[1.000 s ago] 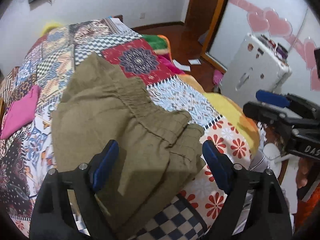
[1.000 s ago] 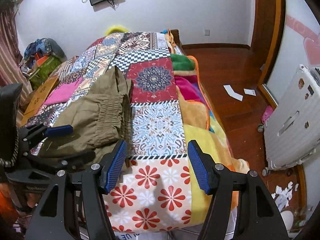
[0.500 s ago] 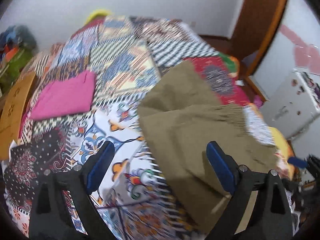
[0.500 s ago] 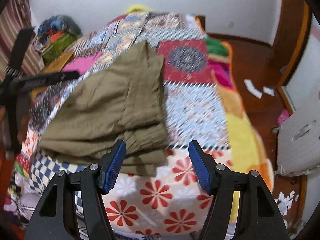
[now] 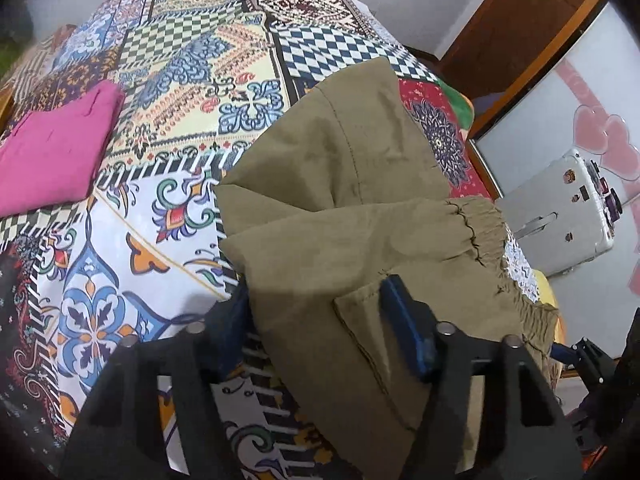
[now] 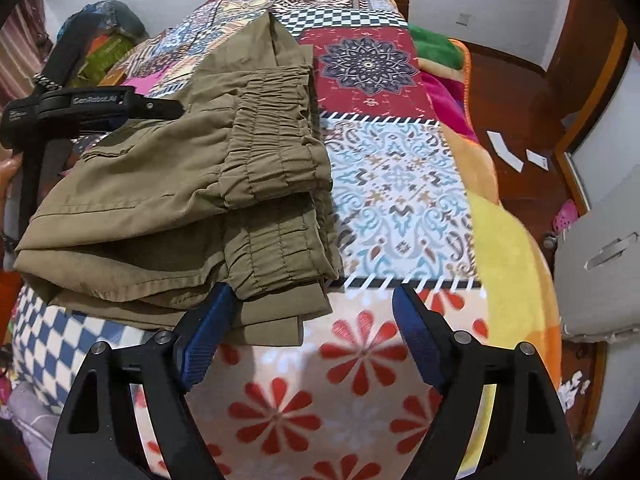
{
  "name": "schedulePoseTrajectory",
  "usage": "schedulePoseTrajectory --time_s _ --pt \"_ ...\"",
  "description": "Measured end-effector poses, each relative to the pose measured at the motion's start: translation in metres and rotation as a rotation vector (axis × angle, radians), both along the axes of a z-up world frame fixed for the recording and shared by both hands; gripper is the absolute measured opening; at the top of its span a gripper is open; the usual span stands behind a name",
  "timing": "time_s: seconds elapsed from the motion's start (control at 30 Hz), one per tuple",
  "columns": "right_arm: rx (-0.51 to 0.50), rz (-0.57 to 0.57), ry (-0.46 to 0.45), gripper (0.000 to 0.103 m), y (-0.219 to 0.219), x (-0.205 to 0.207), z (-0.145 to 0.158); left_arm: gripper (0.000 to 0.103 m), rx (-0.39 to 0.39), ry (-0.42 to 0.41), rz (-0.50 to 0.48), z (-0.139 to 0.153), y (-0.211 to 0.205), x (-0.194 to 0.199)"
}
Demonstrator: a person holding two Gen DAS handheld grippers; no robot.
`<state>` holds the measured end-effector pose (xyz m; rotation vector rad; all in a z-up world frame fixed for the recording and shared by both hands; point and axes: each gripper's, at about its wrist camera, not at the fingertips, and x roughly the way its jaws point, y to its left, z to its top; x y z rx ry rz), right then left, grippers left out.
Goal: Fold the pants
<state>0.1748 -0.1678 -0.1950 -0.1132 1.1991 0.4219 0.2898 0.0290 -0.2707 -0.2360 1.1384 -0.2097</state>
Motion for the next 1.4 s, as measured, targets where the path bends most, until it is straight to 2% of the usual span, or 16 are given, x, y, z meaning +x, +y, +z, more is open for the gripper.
schedulePoseTrajectory --time_s 0.03,0.13,0.4,0.43,0.63,0.8,0.93,1.0,1.03,1.2,1.3,1.4 --pt "-0.011 0.0 -0.005 0.078 0.0 0.002 -0.001 0.05 -0.004 -0.011 0.004 0.002 0.001 -0.002" --pt "-0.056 -0.001 -0.021 0.078 0.001 0.014 -0.006 0.039 -0.017 -0.025 0.023 0.005 0.01 -0.01" --pt "-0.116 0.014 -0.04 0.078 0.005 0.065 -0.018 0.028 -0.016 -0.051 0.079 0.012 0.03 -0.068" --pt "-0.123 0.028 -0.048 0.078 0.009 0.074 -0.02 0.023 -0.019 -0.05 0.086 0.013 0.031 -0.076" --pt "-0.128 0.075 -0.062 0.077 0.038 0.121 -0.029 0.022 -0.035 -0.05 0.116 0.019 0.034 -0.115" --pt "-0.105 0.081 -0.056 0.076 0.052 0.147 -0.026 0.022 -0.06 -0.04 0.134 0.026 0.037 -0.122" --pt "-0.165 0.085 -0.14 0.076 0.049 0.136 -0.003 0.022 -0.055 -0.042 0.133 0.038 0.042 -0.129" --pt "-0.172 0.068 -0.174 0.077 0.041 0.124 0.014 0.022 0.021 -0.073 0.132 0.048 0.043 -0.136" --pt "-0.16 0.061 -0.193 0.077 0.036 0.116 0.024 0.022 0.061 -0.097 0.135 0.055 0.045 -0.14" --pt "-0.082 0.061 -0.261 0.079 0.032 0.081 0.069 0.022 0.115 -0.161 0.165 0.076 0.061 -0.142" --pt "-0.002 0.091 -0.257 0.079 0.039 0.054 0.082 0.022 0.115 -0.176 0.143 0.079 0.063 -0.134" --pt "0.042 0.121 -0.205 0.079 0.052 0.042 0.07 0.022 0.131 -0.145 0.13 0.061 0.061 -0.121"
